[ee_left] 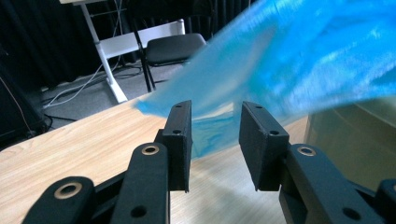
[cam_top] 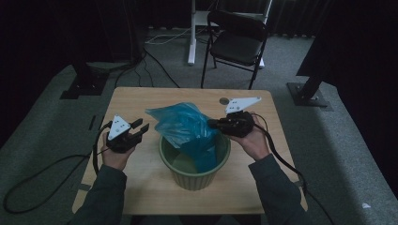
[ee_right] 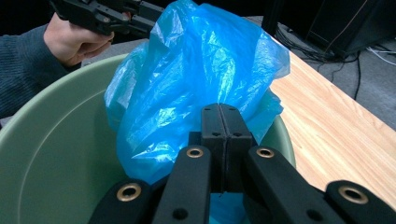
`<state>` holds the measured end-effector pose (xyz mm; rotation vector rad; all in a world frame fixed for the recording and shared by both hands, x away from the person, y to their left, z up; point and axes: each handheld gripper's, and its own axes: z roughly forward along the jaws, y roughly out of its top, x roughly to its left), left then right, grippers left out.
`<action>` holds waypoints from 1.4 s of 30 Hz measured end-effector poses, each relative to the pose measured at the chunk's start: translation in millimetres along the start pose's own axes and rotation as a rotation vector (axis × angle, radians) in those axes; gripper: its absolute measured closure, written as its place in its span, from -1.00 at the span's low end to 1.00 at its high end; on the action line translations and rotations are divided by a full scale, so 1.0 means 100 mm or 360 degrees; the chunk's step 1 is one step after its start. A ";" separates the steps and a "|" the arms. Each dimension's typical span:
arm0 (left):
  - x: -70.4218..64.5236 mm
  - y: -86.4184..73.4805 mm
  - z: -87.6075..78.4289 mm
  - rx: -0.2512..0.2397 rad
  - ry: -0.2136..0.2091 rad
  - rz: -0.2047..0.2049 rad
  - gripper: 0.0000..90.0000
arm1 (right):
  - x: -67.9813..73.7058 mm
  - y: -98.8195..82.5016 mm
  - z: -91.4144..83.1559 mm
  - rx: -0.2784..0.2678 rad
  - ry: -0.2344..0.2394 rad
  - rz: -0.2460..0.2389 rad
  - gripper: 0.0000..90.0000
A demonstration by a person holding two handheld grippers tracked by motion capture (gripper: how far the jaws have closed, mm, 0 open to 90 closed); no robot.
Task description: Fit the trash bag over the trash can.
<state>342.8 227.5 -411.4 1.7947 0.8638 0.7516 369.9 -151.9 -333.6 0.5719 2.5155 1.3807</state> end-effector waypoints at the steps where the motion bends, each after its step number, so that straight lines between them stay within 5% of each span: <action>1: 0.00 0.04 0.01 -0.0007 -0.0007 0.0005 0.42 | 0.00 -0.01 0.01 0.0002 0.0015 0.0004 1.00; 12: -0.13 0.27 0.18 -0.0037 -0.0100 0.0067 0.14 | 0.05 -0.02 0.06 0.0013 0.0057 -0.0020 1.00; 17: -0.16 0.40 0.38 0.0057 -0.0196 0.0083 0.01 | 0.06 -0.03 0.07 0.0006 0.0075 -0.0024 0.99; 26: -0.20 0.48 0.46 0.0096 -0.0201 0.0103 0.89 | 0.07 -0.04 0.08 0.0037 0.0132 -0.0039 0.86; 29: -0.24 0.53 0.43 0.0075 -0.0200 0.0147 0.95 | 0.06 -0.01 0.02 0.0002 0.0147 -0.0035 0.57; 42: -0.43 0.62 0.40 0.0036 -0.0235 0.0263 0.95 | 0.13 0.26 -0.03 -0.0122 0.0111 -0.0032 0.15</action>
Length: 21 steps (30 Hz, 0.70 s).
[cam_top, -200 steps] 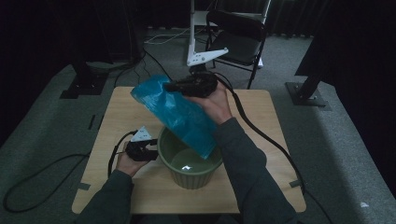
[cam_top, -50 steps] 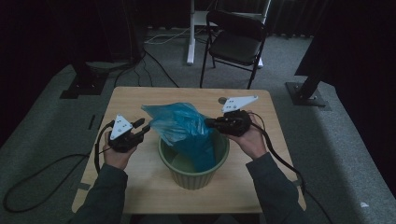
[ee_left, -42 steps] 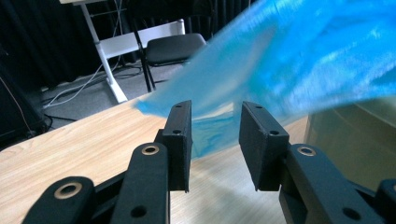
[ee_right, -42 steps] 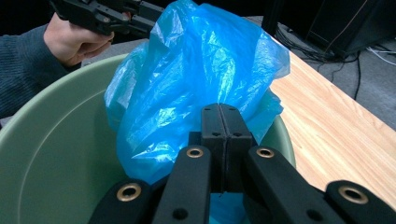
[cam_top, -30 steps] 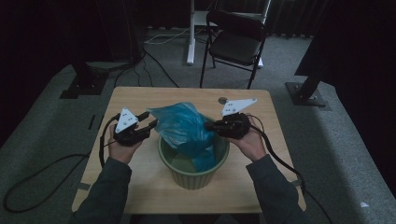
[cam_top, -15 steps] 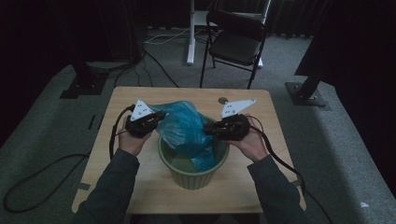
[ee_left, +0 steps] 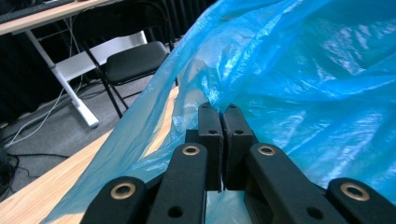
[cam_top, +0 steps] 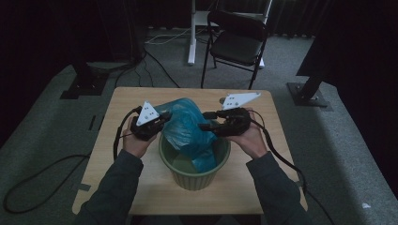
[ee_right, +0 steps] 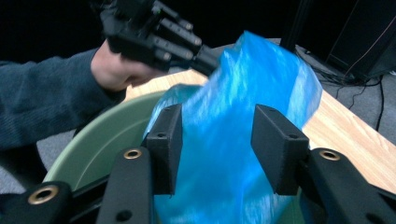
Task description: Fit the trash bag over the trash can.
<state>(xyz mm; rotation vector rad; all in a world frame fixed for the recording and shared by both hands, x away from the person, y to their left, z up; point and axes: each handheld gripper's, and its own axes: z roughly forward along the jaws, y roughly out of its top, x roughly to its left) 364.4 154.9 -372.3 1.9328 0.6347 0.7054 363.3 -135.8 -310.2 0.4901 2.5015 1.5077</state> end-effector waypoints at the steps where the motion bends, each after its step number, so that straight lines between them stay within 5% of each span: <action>1: -0.01 0.00 0.00 -0.0004 -0.0003 0.0003 0.95 | 0.00 0.02 0.01 -0.0003 -0.0009 0.0006 0.14; 6: -0.07 0.02 -0.03 -0.0014 -0.0021 0.0036 0.95 | -0.01 0.10 0.10 0.0001 -0.0051 0.0039 0.13; 10: -0.09 0.01 -0.06 -0.0014 -0.0022 0.0051 0.93 | 0.00 0.09 0.17 0.0102 -0.0103 0.0022 0.71; 13: -0.07 -0.01 -0.07 -0.0013 -0.0027 0.0031 0.80 | 0.00 0.04 0.18 0.0118 -0.0096 0.0018 0.92; 21: -0.01 -0.01 -0.17 -0.0072 0.0001 -0.0002 0.51 | 0.04 -0.15 0.18 0.0203 -0.0081 -0.0002 0.98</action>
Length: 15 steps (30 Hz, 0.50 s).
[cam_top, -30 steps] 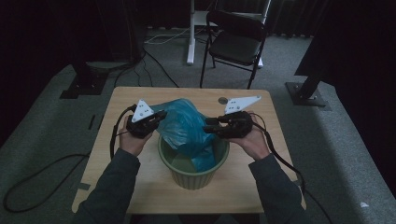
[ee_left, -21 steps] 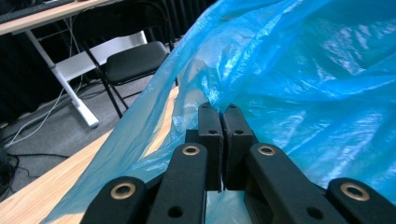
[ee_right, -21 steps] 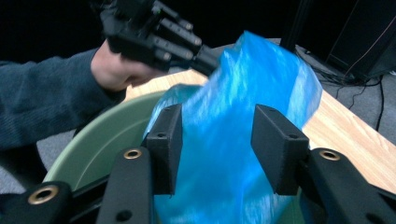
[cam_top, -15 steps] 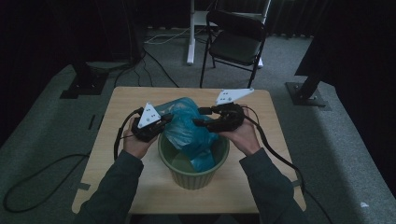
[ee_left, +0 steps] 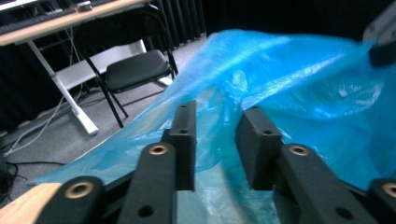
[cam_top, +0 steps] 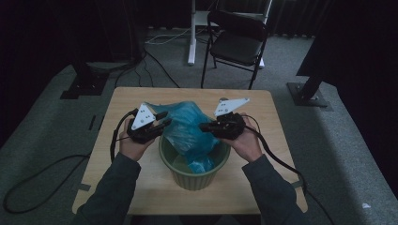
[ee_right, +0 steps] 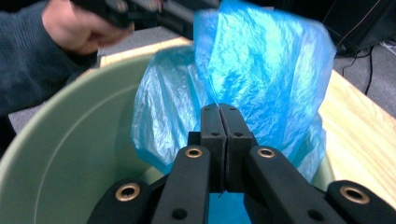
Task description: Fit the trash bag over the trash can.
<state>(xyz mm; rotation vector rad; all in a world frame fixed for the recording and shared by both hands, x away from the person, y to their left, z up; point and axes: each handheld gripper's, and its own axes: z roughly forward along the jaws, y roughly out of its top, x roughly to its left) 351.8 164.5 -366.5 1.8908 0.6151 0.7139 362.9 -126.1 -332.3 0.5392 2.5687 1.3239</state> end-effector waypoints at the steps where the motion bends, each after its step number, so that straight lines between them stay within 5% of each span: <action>1: 0.00 0.01 -0.01 -0.0010 -0.0002 -0.0005 0.46 | 0.00 -0.03 0.00 0.0009 0.0003 0.0005 0.98; 8: -0.01 0.07 -0.06 -0.0074 0.0005 0.0028 0.22 | 0.02 -0.14 0.03 0.0055 0.0009 0.0009 0.99; 15: -0.09 0.15 0.04 -0.0051 0.0001 0.0083 0.11 | 0.05 -0.15 0.06 0.0084 0.0066 -0.0043 0.99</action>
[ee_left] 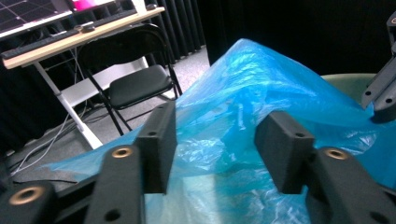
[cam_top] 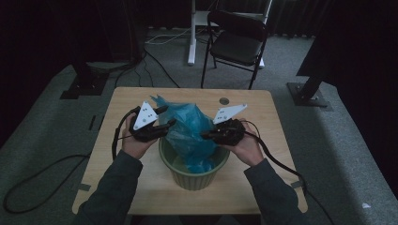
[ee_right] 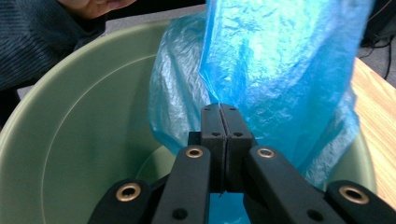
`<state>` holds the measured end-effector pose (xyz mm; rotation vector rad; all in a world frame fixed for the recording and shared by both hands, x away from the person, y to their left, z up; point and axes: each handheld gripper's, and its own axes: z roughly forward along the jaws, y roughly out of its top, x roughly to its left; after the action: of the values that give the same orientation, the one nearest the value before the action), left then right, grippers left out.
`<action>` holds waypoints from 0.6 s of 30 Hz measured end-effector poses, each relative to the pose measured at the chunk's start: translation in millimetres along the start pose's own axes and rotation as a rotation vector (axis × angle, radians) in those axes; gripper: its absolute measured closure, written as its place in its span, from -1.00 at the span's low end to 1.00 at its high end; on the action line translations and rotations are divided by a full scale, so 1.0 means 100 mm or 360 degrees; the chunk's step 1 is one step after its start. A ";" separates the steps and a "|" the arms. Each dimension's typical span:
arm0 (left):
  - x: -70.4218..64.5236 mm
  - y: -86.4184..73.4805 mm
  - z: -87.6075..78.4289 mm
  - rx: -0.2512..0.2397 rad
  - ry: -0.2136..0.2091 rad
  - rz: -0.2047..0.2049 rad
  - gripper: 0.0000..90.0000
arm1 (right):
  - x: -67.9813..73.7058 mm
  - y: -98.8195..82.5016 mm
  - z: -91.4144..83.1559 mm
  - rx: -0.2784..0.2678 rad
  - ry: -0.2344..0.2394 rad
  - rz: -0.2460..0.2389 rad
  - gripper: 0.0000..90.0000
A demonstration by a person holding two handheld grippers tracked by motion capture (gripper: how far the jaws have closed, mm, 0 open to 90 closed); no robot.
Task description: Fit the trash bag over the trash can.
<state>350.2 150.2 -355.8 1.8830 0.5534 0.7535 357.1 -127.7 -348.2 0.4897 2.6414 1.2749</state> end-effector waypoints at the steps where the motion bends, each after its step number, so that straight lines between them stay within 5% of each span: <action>1: -0.01 0.01 0.01 0.0009 -0.0003 0.0013 0.26 | 0.00 0.00 0.00 0.0005 0.0008 -0.0005 0.99; 6: -0.11 0.04 0.09 0.0052 -0.0051 0.0073 0.79 | 0.02 0.00 -0.01 0.0003 0.0028 -0.0024 0.86; 13: -0.16 0.05 0.11 0.0066 -0.0086 0.0099 0.90 | -0.01 0.01 -0.21 -0.0115 0.0067 0.0003 0.42; 18: -0.19 0.04 0.11 0.0076 -0.0096 0.0122 0.91 | -0.05 0.06 -0.36 -0.0246 0.0032 0.0044 0.31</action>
<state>344.6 128.8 -360.1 1.9741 0.4676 0.7360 352.6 -152.2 -321.2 0.4934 2.5338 1.4852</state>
